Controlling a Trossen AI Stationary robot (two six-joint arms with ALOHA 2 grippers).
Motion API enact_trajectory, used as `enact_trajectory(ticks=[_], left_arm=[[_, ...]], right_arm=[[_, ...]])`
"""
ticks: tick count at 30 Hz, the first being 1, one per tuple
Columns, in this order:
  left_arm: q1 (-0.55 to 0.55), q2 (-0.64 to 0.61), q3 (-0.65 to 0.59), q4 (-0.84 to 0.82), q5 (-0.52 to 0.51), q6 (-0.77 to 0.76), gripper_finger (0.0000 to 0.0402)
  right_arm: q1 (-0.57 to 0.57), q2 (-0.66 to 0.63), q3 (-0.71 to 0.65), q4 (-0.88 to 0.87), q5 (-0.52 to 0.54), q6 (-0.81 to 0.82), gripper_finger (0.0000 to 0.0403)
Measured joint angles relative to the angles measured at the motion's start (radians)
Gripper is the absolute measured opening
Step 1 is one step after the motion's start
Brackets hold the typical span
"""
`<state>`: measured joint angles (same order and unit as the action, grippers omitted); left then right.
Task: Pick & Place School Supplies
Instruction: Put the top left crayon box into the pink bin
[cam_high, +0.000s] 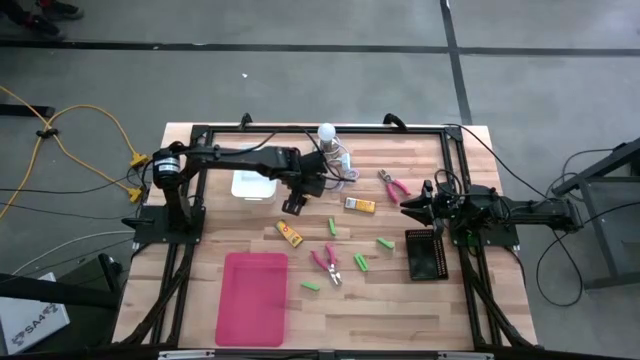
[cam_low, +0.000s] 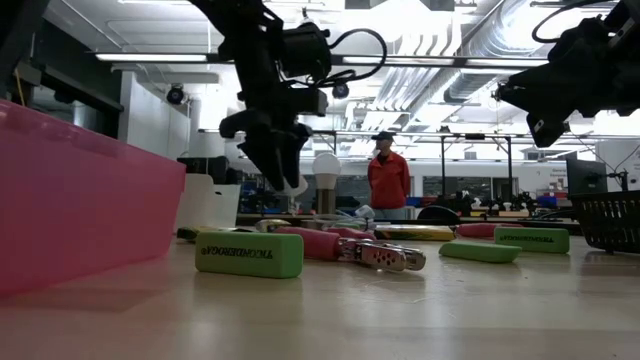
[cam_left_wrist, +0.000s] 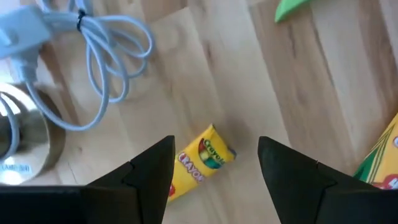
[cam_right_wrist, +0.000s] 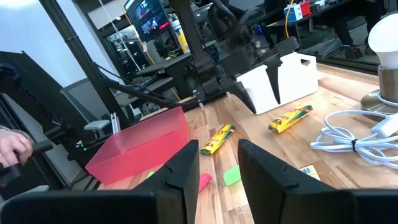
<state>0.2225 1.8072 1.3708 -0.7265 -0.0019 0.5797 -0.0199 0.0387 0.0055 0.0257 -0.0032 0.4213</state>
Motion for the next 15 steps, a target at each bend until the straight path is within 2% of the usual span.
enact_trajectory(ticks=[5, 15], left_arm=[[-0.006, 0.013, 0.001, -0.002, 0.002, -0.013, 0.0223], [-0.042, 0.041, 0.001, -0.023, -0.102, 0.072, 0.0223]], right_arm=[[0.0, 0.0, 0.0, 0.0, 0.0, 0.0, 0.0101], [0.0, 0.0, 0.0, -0.006, -0.002, 0.0, 0.0101]])
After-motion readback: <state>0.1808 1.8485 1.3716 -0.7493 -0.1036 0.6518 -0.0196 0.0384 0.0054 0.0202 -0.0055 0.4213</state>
